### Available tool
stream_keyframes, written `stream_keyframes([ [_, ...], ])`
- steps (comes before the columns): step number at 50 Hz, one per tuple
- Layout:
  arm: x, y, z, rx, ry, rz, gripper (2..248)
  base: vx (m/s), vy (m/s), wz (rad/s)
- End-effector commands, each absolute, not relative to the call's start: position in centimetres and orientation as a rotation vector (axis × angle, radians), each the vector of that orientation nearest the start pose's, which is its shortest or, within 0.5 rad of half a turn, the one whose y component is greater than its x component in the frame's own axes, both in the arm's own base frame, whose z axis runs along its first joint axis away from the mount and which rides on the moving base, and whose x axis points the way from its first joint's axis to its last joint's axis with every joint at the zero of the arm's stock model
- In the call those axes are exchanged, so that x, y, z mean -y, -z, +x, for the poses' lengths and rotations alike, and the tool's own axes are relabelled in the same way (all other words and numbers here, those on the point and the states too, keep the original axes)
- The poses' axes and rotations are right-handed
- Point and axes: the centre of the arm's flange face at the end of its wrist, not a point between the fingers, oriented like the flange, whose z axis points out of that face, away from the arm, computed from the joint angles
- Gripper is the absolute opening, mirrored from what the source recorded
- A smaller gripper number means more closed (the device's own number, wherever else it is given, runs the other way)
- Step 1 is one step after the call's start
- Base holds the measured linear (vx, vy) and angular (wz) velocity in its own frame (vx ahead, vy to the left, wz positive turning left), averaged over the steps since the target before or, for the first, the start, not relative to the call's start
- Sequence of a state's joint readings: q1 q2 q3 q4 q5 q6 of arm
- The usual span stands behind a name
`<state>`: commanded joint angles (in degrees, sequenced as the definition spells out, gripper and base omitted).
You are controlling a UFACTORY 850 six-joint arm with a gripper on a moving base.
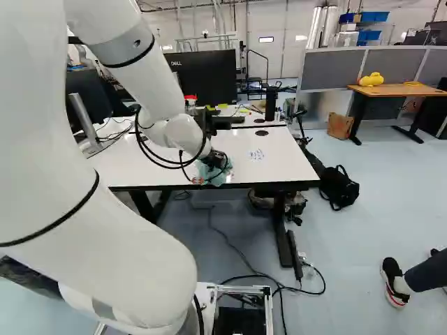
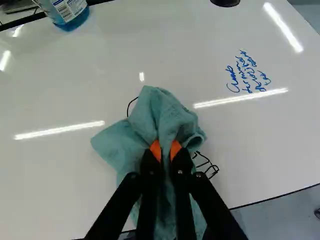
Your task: Clean the table with the green towel
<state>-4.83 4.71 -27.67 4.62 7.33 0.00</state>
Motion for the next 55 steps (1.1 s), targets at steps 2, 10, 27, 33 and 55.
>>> stream_keyframes([
  [2,3.3,-40.4,37.6,-0.250,1.071,-2.955,40,0.000,0.000,0.000],
  [10,3.4,-40.3,36.2,-0.257,1.074,-2.955,40,0.000,0.000,0.000],
  [27,3.3,-40.0,33.2,-0.267,1.086,-2.952,40,0.000,0.000,0.000],
  [33,2.6,-40.1,33.2,-0.237,1.083,-2.948,40,0.000,0.000,0.000],
  [55,-0.5,-40.1,34.1,-0.096,1.068,-2.927,40,0.000,0.000,0.000],
])
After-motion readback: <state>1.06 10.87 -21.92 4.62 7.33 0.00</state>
